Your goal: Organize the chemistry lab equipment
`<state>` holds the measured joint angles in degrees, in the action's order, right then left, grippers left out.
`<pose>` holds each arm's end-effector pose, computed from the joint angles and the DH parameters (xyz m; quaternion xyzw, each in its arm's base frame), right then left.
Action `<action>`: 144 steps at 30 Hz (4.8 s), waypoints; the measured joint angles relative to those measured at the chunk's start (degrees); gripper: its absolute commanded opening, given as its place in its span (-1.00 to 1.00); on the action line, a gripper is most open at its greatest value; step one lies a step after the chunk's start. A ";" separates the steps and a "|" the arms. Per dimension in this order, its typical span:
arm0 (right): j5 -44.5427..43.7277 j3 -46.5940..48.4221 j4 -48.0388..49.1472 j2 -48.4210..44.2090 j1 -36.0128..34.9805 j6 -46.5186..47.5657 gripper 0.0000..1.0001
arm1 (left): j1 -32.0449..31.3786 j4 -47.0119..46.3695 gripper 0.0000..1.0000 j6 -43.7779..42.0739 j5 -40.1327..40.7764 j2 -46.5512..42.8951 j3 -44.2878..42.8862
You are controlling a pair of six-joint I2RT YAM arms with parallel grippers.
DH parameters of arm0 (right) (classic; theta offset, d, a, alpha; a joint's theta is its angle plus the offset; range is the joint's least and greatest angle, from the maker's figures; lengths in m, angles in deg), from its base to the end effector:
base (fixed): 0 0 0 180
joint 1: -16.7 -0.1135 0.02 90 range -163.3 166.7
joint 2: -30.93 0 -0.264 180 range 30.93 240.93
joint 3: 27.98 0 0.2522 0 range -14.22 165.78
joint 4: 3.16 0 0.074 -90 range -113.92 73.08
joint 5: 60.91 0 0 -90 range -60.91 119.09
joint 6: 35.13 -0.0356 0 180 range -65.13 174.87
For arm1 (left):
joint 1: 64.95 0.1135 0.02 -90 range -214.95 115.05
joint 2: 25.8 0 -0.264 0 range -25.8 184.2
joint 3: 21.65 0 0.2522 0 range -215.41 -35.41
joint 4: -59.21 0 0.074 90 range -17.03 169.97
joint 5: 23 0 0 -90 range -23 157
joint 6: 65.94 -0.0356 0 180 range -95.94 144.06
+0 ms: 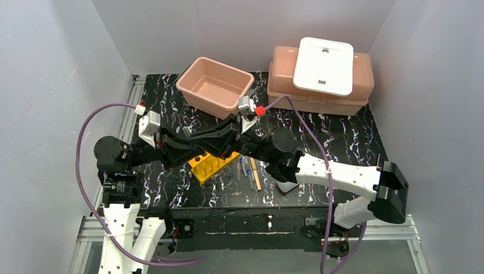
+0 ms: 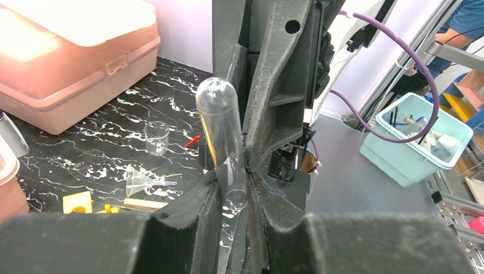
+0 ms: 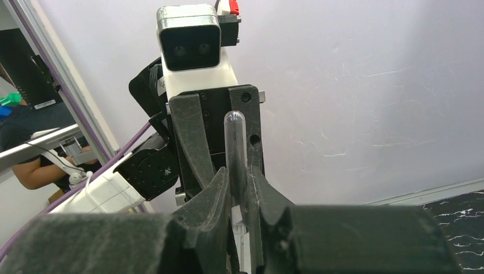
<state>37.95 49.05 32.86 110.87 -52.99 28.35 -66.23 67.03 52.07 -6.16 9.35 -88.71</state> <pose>0.1050 0.2994 0.4203 -0.2379 0.4166 0.6771 0.5580 0.0944 -0.0362 0.4332 0.3855 0.5406 -0.4840 0.5700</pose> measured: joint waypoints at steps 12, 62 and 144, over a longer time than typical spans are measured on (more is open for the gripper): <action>1.99 4.20 -15.06 -3.10 2.01 5.38 0.51 | 0.02 9.18 -1.00 -7.19 2.69 0.00 -0.87; 40.19 32.37 -43.23 13.42 11.06 9.20 -0.62 | -2.34 25.83 -1.00 -25.92 2.64 2.40 -2.67; -4.68 -15.50 8.33 22.16 6.56 22.45 -0.97 | -2.60 32.13 0.96 -28.52 44.11 -6.19 8.74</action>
<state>33.28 33.55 41.19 133.03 -46.43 50.80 -68.83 99.16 23.55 37.95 3.17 -79.97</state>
